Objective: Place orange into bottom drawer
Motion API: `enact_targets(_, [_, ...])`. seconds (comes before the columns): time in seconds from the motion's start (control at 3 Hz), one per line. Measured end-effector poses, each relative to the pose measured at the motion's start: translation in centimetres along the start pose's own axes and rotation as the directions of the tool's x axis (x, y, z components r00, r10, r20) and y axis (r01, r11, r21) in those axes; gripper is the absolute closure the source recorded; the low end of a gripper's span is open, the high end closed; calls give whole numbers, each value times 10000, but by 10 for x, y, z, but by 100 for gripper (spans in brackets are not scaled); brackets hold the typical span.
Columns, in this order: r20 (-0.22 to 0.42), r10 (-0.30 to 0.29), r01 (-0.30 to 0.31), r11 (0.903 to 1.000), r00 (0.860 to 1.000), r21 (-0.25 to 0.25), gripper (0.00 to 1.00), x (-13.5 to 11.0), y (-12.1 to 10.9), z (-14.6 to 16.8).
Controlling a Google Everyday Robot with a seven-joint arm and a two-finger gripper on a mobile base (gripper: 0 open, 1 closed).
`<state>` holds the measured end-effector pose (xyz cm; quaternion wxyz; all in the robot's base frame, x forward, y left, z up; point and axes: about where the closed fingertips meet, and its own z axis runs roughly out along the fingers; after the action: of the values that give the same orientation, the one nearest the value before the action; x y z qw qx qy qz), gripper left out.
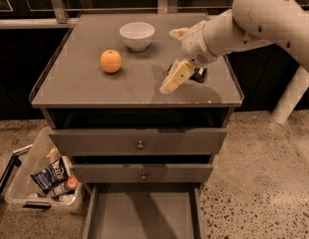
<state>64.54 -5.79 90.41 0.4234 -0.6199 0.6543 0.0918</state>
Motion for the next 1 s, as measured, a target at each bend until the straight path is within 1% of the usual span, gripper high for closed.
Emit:
enact_targets(0.33, [475, 706, -699, 9974, 9964, -176, 0, 15, -6, 30])
enact_targets(0.67, [530, 659, -650, 9977, 9964, -171, 0, 12, -5, 31])
enact_targets(1.0, [1174, 218, -152, 9983, 9928, -562, 0, -19, -3, 55])
